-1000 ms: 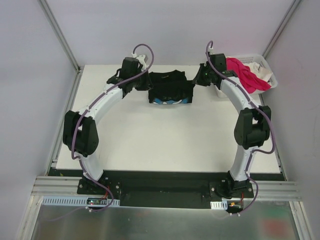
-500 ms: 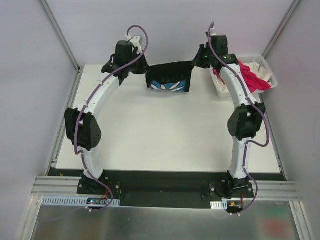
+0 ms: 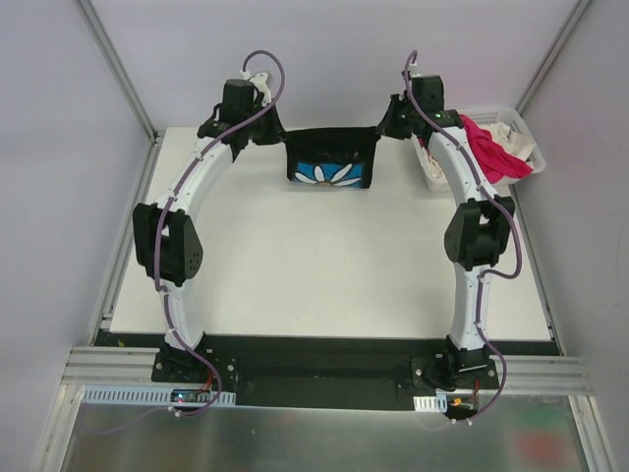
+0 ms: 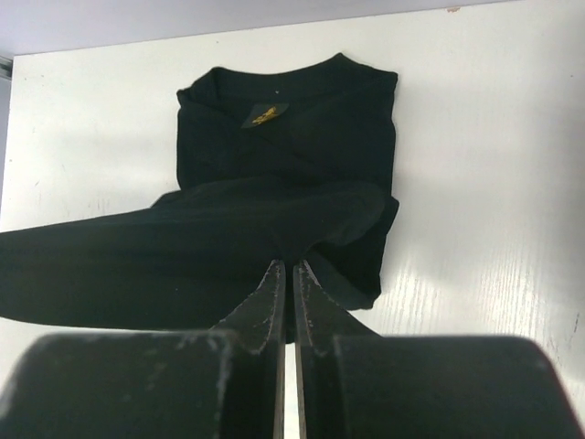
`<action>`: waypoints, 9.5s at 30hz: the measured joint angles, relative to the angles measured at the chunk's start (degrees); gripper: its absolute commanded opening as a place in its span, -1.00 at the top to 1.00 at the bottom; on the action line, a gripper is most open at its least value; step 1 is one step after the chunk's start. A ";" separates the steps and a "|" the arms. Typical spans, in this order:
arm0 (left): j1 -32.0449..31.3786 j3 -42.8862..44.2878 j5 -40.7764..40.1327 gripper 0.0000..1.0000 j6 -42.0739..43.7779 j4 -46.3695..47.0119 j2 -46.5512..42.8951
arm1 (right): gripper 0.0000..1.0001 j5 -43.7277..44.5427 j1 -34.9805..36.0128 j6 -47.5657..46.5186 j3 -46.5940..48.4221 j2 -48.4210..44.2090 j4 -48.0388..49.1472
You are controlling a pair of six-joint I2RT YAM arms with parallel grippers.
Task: Fold and stack the t-shirts
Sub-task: Fold the long partially folded tshirt into a neat square, then smooth out wrinkles on the folded tshirt
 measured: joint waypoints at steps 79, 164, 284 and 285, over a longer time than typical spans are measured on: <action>-11.82 -49.37 -4.87 1.00 -6.23 0.15 -46.25 | 0.98 -4.52 5.64 1.57 -64.24 -58.18 5.16; -1.92 -17.62 -2.03 -0.77 -0.66 4.13 5.01 | -0.25 -6.78 -2.01 3.04 -33.22 -6.23 10.51; -6.14 -17.70 14.78 -0.68 -3.08 7.80 7.39 | 0.15 -11.28 11.96 10.34 -44.78 -13.25 13.86; -6.12 -17.70 14.78 -0.68 -3.08 7.98 7.78 | 0.13 -11.08 11.89 10.01 -44.78 -14.93 13.07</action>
